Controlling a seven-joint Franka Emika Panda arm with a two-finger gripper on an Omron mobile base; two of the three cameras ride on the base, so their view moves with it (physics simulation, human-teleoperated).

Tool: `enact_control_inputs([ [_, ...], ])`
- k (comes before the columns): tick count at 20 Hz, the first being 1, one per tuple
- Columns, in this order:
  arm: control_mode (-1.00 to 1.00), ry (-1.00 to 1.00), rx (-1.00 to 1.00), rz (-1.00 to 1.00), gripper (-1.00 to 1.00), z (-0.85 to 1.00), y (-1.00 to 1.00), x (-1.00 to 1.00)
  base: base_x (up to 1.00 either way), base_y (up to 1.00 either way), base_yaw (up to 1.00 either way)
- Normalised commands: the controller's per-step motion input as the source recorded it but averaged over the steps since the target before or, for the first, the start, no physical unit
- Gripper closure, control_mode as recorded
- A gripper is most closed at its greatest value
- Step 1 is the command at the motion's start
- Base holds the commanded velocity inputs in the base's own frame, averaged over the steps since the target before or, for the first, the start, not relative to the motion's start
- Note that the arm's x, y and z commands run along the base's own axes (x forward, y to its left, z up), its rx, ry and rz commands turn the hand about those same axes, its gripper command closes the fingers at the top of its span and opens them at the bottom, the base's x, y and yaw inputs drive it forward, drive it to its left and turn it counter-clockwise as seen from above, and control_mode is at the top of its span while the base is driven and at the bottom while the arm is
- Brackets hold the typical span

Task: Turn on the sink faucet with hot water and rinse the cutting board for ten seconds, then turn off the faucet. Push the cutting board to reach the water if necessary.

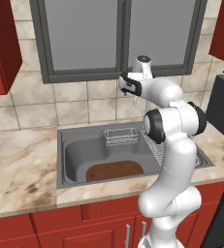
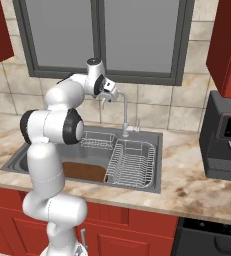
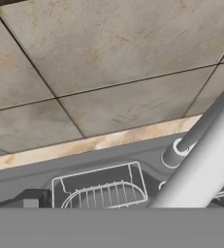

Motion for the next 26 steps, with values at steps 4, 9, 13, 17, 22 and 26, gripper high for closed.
enact_control_inputs([
  [4, -1.0, 0.03, 0.0, -0.01, -1.0, 0.0, 0.37, 0.12, 0.0, 0.0, 0.0],
  [9, -1.0, 0.02, 0.0, 0.0, -1.0, 0.1, 0.1, 0.0, 0.0, 0.0, 0.0],
  [13, -1.0, 0.0, 0.0, 0.0, -1.0, 0.1, 0.0, 0.0, 0.0, 0.0, 0.0],
  [17, -1.0, 0.0, 0.0, 0.0, -1.0, 0.08, 0.0, 0.0, 0.0, 0.0, 0.0],
  [22, -1.0, 0.0, 0.0, 0.0, -1.0, 0.07, 0.0, 0.0, 0.0, 0.0, 0.0],
  [26, -1.0, 0.0, 0.0, 0.0, -1.0, 0.07, 0.0, 0.0, 0.0, 0.0, 0.0],
])
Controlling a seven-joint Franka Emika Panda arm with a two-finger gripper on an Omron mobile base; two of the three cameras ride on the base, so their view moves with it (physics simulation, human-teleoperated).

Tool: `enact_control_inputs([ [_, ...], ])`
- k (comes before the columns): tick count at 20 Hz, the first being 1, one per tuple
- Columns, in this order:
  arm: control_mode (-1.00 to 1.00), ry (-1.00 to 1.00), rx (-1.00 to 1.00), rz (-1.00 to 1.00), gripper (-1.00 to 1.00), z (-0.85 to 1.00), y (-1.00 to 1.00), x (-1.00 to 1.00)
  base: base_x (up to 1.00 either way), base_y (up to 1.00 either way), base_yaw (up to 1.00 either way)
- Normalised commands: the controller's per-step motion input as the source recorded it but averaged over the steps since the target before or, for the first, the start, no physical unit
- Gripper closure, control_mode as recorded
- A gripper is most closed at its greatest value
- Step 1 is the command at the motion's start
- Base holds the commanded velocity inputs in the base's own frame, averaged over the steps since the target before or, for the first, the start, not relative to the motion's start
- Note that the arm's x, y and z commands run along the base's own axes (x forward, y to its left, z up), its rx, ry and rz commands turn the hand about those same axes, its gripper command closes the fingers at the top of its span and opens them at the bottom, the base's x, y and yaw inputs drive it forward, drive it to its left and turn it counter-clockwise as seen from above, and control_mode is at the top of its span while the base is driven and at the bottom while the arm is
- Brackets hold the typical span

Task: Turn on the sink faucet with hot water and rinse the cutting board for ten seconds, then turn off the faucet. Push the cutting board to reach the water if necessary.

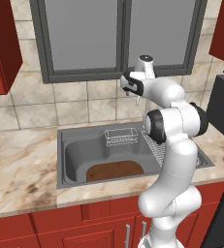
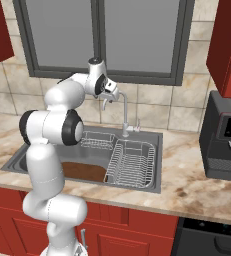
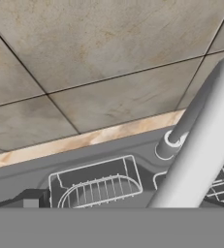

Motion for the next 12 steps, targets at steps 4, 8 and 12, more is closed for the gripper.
enact_control_inputs([
  [4, -1.0, 0.0, 0.0, 0.0, -1.0, 0.19, 0.0, 0.0, 0.0, 0.0, 0.0],
  [8, -1.0, 0.0, 0.0, 0.0, -1.0, 0.22, 0.0, 0.0, 0.0, 0.0, 0.0],
  [12, -1.0, 0.0, 0.0, 0.0, -1.0, 0.22, 0.0, -0.02, 0.0, 0.0, 0.0],
])
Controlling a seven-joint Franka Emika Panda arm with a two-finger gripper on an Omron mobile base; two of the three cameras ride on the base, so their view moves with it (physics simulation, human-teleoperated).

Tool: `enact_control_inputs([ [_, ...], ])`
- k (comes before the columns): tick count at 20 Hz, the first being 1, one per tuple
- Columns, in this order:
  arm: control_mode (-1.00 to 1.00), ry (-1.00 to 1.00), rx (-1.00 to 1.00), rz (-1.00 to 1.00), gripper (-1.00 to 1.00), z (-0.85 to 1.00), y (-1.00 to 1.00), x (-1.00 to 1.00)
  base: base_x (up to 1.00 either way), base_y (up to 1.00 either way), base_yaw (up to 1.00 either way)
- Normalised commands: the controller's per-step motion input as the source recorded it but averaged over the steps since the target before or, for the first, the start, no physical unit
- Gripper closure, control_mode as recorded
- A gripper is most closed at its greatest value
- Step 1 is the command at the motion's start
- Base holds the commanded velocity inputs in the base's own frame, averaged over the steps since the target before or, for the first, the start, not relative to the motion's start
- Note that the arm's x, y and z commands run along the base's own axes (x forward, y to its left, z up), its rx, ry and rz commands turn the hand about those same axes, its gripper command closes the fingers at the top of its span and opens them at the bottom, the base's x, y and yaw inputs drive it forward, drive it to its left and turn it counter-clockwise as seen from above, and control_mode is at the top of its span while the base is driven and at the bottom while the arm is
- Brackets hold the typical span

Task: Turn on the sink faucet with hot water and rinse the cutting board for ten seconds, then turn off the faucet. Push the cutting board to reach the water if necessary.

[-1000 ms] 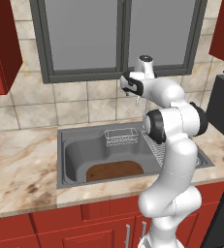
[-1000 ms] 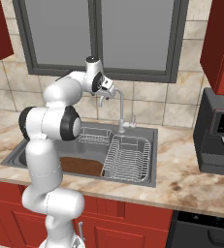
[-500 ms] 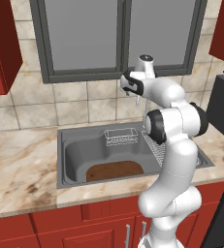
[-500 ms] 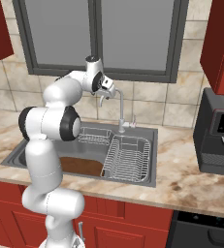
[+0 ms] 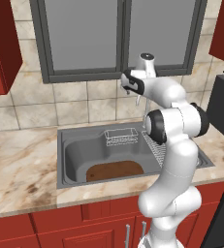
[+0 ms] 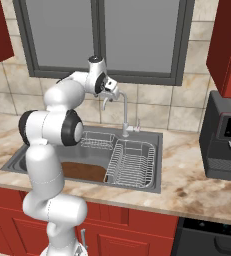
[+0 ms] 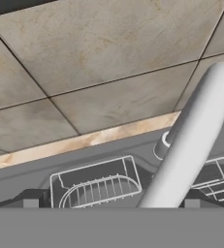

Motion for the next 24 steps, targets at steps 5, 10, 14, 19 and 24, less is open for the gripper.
enact_control_inputs([
  [5, -1.0, 0.0, 0.0, 0.0, -1.0, 0.26, 0.0, 0.0, 0.0, 0.0, 0.0],
  [10, -1.0, 0.0, 0.0, 0.0, -1.0, 0.3, -0.03, -0.07, 0.0, 0.0, 0.0],
  [14, -1.0, 0.0, 0.0, 0.0, -1.0, 0.22, -0.11, -0.19, 0.0, 0.0, 0.0],
  [19, -1.0, -0.01, 0.0, 0.0, -1.0, 0.12, -0.22, -0.4, 0.0, 0.0, 0.0],
  [24, -1.0, -0.06, 0.0, 0.05, -1.0, 0.01, -0.59, -0.5, 0.0, 0.0, 0.0],
])
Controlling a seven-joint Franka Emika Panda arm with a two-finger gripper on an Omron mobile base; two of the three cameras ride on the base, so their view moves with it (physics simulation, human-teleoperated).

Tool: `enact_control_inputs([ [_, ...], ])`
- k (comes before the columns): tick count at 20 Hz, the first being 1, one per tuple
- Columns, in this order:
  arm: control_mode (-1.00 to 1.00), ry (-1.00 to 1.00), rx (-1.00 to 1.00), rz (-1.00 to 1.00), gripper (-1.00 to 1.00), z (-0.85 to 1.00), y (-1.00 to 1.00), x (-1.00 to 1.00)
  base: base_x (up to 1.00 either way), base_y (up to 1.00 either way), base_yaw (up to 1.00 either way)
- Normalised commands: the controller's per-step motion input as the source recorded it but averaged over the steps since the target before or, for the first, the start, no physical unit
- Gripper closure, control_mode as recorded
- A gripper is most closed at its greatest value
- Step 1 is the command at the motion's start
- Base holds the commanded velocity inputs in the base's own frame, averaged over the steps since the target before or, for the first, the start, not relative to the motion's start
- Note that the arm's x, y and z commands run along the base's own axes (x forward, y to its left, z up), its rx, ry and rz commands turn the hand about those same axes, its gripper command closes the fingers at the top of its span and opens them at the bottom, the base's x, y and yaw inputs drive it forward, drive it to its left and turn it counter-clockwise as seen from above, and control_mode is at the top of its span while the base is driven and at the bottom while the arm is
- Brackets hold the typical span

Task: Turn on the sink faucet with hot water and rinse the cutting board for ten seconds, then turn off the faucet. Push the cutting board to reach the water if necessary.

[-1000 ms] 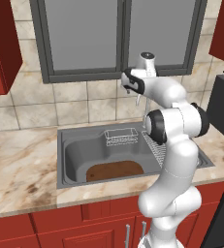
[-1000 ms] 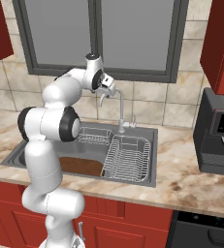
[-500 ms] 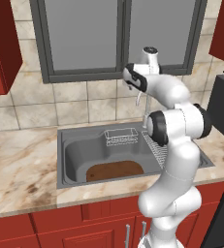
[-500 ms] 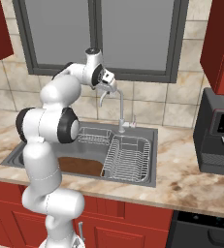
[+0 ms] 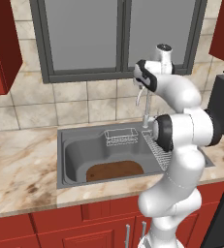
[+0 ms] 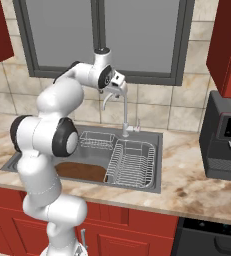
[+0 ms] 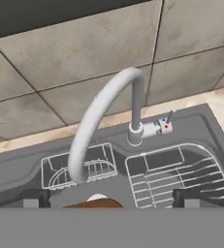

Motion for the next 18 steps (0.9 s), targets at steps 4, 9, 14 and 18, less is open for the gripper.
enact_control_inputs([
  [4, -1.0, -0.09, 0.0, 0.12, -1.0, -0.01, -0.79, -0.43, 0.0, 0.0, 0.0],
  [9, -1.0, -0.13, 0.0, 0.16, -1.0, -0.15, -0.72, -0.28, 0.0, 0.0, 0.0],
  [14, -1.0, -0.17, 0.0, 0.18, -1.0, -0.25, -0.53, -0.05, 0.0, 0.0, 0.0],
  [18, -1.0, -0.19, 0.0, 0.13, -1.0, -0.34, -0.29, 0.0, 0.0, 0.0, 0.0],
])
